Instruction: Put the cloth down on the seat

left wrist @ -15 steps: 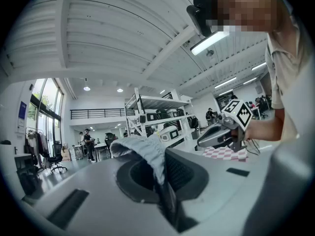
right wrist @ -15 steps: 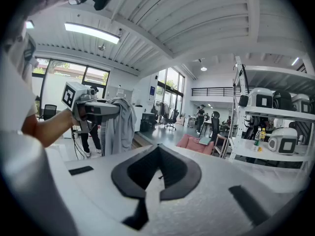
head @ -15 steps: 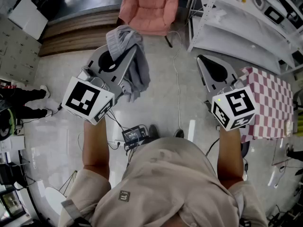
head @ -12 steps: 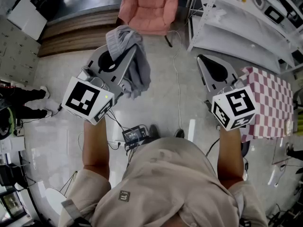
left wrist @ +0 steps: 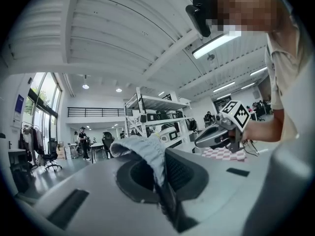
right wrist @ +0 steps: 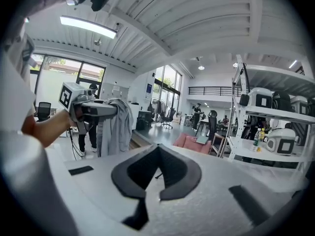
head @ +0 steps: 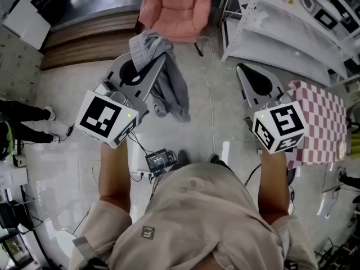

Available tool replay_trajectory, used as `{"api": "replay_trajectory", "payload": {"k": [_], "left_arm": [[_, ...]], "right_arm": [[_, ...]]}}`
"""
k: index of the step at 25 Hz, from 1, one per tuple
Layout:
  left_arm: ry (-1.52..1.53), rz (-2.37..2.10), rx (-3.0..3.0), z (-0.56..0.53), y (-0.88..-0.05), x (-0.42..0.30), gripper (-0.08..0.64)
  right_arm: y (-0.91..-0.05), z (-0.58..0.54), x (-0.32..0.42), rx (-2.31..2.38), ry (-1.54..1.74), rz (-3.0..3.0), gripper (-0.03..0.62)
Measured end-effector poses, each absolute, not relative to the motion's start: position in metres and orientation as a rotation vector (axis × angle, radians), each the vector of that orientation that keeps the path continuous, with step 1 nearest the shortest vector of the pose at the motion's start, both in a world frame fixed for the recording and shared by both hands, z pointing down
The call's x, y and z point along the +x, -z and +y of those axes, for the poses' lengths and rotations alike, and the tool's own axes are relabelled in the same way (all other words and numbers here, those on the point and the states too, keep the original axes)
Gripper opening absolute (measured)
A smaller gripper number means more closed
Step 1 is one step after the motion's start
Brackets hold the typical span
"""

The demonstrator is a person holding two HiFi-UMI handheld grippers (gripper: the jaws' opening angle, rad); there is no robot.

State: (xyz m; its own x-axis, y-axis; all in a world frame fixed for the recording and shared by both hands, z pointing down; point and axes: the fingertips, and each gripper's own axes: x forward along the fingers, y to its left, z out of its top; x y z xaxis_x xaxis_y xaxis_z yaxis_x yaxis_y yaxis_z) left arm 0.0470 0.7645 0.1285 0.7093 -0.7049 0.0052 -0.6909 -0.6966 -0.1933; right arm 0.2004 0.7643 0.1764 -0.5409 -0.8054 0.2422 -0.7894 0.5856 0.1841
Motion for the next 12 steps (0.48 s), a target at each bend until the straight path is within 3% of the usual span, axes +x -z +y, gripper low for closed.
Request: {"api": "replay_trajectory", "payload": {"k": [12], "left_arm": [[0.131, 1.133, -2.755, 0.708, -0.14, 0.044, 0.02]], "right_arm": [[-0.172, 0.695, 0.198, 1.342, 0.08, -2.55, -0.009]]}}
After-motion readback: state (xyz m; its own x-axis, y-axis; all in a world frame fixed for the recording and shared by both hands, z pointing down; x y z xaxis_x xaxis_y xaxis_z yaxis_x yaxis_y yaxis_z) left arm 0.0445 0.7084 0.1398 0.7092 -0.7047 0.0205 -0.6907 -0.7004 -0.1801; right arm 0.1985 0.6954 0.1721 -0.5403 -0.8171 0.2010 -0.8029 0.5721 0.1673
